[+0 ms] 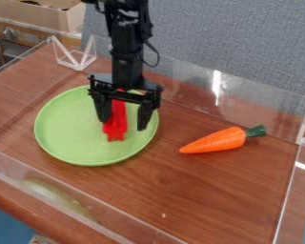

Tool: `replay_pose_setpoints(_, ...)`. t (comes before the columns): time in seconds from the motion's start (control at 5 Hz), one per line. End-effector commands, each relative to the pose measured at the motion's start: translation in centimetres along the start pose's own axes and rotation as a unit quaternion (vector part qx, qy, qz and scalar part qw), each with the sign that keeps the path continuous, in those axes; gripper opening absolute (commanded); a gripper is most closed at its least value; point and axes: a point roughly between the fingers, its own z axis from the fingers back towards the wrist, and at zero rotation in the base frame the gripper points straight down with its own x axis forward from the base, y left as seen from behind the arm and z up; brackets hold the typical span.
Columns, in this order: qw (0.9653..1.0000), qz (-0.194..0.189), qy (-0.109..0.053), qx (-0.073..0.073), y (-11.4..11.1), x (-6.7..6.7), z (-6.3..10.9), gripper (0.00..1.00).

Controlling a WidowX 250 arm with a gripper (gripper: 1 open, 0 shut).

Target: Put the red object on the right side

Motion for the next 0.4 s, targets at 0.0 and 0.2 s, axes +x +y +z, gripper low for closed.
replay_pose_setpoints(0.0, 0.9997, -0.012, -0.019, 0.001, -0.62, 0.17, 0.85, 0.00)
replay_pose_setpoints(0.2, 0.9996, -0.019, -0.020, 0.000, -0.27, 0.40, 0.30, 0.00)
